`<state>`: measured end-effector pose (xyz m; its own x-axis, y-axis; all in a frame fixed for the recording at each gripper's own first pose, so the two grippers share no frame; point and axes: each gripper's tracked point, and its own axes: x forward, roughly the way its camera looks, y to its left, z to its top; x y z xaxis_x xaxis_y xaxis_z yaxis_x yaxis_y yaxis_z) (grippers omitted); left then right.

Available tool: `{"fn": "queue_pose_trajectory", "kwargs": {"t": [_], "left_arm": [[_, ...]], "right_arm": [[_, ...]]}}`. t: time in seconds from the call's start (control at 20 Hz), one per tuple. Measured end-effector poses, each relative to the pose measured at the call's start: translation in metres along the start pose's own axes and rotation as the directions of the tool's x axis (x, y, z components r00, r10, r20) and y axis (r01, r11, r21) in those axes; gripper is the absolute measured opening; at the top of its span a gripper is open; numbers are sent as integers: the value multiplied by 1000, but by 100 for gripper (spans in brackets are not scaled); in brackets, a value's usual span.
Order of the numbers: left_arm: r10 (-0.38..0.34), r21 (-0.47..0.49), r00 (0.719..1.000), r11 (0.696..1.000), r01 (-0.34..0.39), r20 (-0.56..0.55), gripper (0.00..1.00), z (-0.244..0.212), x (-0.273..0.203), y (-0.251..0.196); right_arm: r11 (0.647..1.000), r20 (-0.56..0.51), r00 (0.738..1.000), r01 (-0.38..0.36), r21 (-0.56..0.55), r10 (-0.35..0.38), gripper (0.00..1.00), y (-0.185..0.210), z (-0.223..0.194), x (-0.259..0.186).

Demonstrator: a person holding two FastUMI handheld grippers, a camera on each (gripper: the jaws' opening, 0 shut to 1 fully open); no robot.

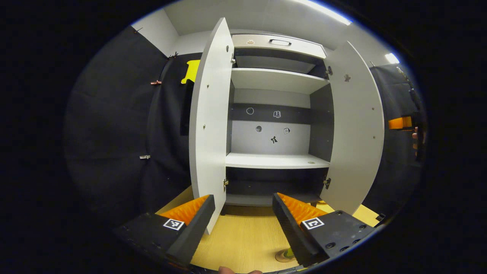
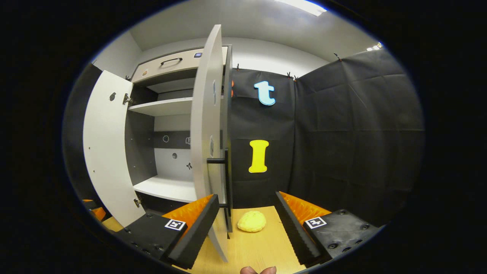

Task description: Grasp the bottle in the cabinet with the left hand and place it on the coaster, then close the right door with the right hand and the left door with the left hand.

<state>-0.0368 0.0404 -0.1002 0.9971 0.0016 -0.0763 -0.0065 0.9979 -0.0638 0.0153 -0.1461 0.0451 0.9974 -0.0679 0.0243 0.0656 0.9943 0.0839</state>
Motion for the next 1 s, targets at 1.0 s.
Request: {"fn": "queue_pose_trajectory", "kwargs": {"t": [1.0], "left_arm": [[38, -13, 999, 999, -38, 17, 95, 23, 5, 46]], "right_arm": [[998, -17, 998, -56, -30, 55, 94, 28, -8, 27]]}}
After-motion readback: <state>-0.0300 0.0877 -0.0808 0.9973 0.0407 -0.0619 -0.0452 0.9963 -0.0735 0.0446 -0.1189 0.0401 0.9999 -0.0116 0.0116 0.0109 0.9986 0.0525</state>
